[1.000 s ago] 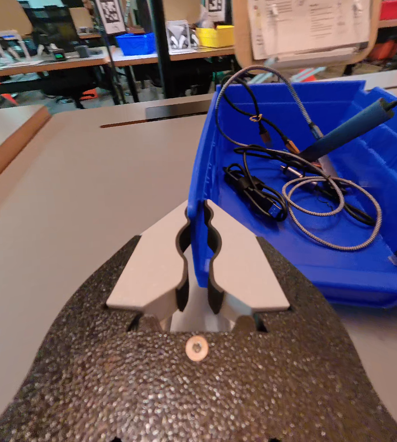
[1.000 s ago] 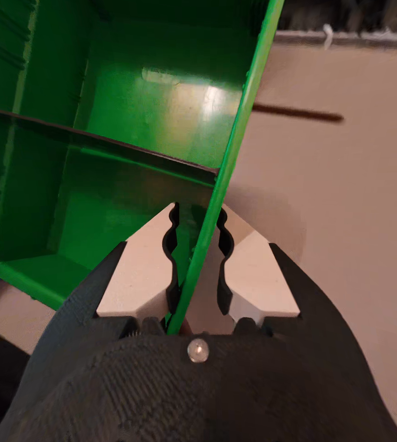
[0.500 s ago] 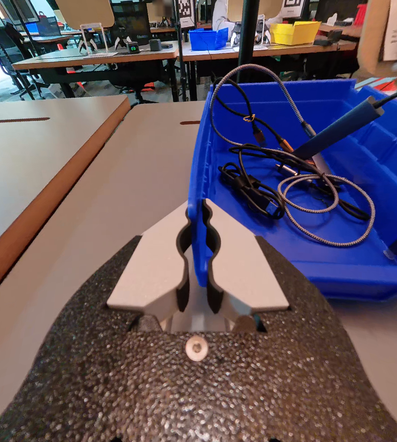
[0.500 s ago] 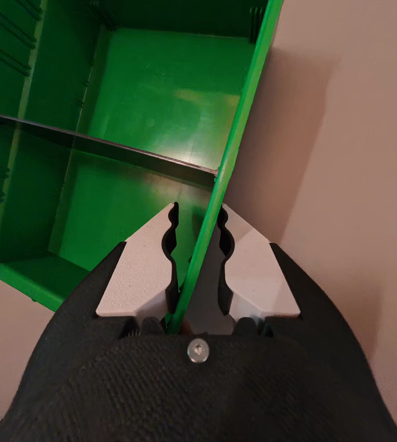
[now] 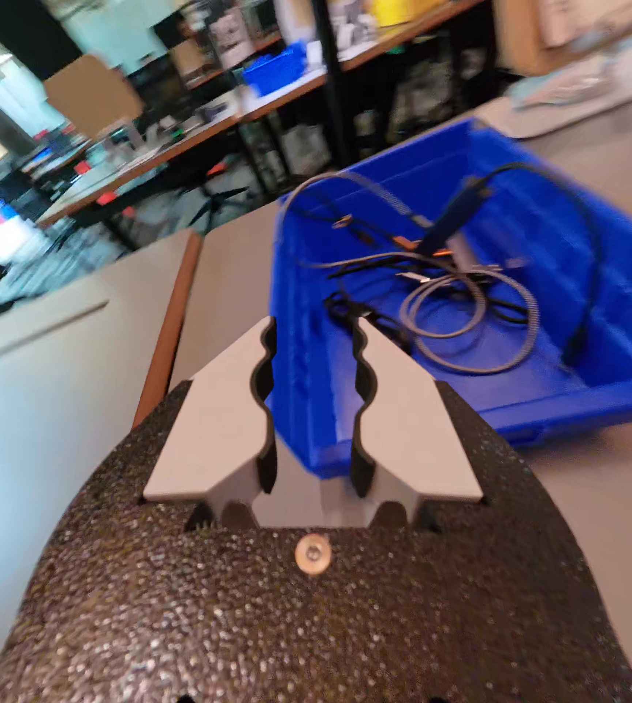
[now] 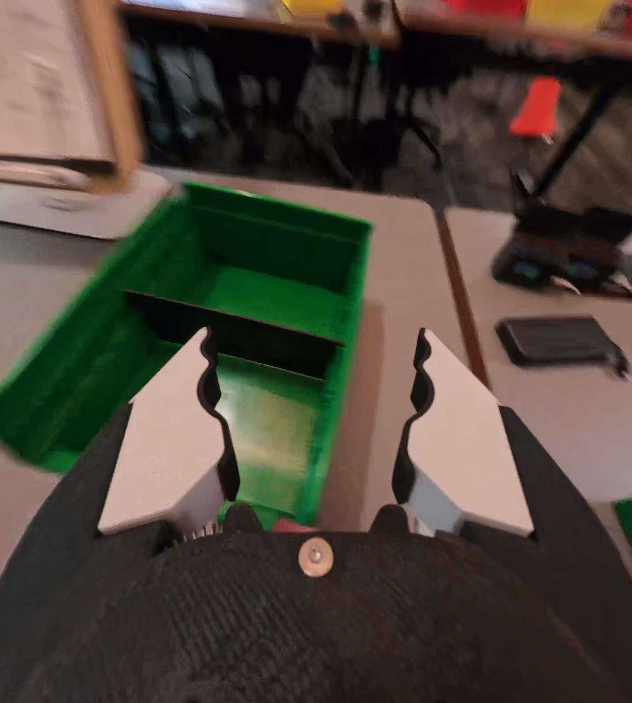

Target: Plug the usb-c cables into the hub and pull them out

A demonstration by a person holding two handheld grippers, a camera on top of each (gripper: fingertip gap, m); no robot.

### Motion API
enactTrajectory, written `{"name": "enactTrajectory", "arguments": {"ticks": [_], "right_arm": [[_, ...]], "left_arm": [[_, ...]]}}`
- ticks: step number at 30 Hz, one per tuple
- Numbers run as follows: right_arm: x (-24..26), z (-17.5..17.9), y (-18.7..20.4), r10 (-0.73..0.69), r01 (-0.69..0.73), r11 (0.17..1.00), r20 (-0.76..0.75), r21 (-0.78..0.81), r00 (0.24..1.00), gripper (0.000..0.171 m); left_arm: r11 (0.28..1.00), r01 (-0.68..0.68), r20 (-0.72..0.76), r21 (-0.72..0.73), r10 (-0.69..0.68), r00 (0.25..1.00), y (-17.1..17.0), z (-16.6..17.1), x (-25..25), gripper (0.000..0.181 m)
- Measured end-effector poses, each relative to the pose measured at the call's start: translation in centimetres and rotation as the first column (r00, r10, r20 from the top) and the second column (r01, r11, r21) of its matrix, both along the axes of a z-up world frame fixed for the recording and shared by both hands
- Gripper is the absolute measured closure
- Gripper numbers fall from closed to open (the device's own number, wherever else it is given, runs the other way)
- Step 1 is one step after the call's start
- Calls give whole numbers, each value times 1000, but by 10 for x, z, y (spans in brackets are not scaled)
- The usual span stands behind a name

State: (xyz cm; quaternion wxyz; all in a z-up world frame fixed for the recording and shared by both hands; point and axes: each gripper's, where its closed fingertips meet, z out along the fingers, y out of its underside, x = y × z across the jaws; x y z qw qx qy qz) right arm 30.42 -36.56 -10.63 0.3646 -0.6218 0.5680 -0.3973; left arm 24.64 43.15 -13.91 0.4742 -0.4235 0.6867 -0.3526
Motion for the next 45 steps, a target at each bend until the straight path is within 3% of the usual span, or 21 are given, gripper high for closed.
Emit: {"name": "enactTrajectory", "arguments": {"ticks": [3, 5, 7, 13, 14, 15, 19, 22, 26, 28, 30, 33, 37, 39, 42, 45], "right_arm": [[-27, 22, 105, 272, -284, 957, 173, 53, 947, 72], [-39, 24, 169, 398, -428, 902, 264, 62, 878, 81], [-49, 10, 228, 523, -560, 824, 263, 88, 811, 81], [-63, -25, 318, 699, -719, 688, 179, 99, 693, 79], [-66, -28, 325, 716, -734, 672, 168, 93, 677, 79], [-67, -29, 328, 723, -741, 667, 169, 79, 670, 80], [-67, -27, 321, 714, -731, 679, 167, 68, 680, 82], [-68, -17, 315, 698, -732, 661, 224, 165, 680, 84], [-68, -3, 316, 667, -736, 604, 312, 306, 676, 84], [-76, 5, 327, 679, -763, 523, 356, 380, 642, 83], [-84, 15, 340, 682, -779, 432, 401, 455, 612, 81], [-104, 38, 360, 678, -807, 238, 503, 540, 536, 80], [-138, 70, 381, 646, -777, -115, 641, 619, 415, 84], [-150, 80, 383, 629, -755, -228, 685, 615, 368, 87], [-164, 97, 377, 579, -761, -311, 748, 570, 324, 90], [-165, 102, 369, 569, -773, -297, 754, 560, 328, 97]], "left_arm": [[960, 239, -165, 147, -214, 963, -48, -9, 19, 127], [928, 305, -218, 215, -259, 941, -65, -23, 46, 121], [901, 376, -246, 218, -322, 914, -85, -38, 69, 120], [854, 456, -229, 252, -405, 885, -127, -53, 108, 126], [857, 439, -215, 269, -391, 895, -128, -53, 113, 137], [859, 432, -207, 274, -386, 899, -129, -53, 115, 160], [867, 390, -174, 311, -352, 920, -124, -38, 115, 160], [856, 406, -81, 320, -402, 912, -132, 15, 106, 160], [816, 462, 117, 346, -526, 842, -163, 129, 71, 160], [784, 486, 232, 386, -592, 772, -189, 189, 43, 160], [721, 558, 314, 410, -686, 656, -226, 236, 6, 160], [597, 648, 371, 473, -802, 468, -286, 273, -49, 160], [386, 767, 324, 512, -914, 244, -357, 261, -104, 160], [294, 832, 326, 471, -934, 146, -389, 251, -128, 160], [217, 861, 325, 460, -943, 64, -427, 244, -147, 160], [240, 822, 351, 516, -935, 52, -445, 264, -147, 161]]}}
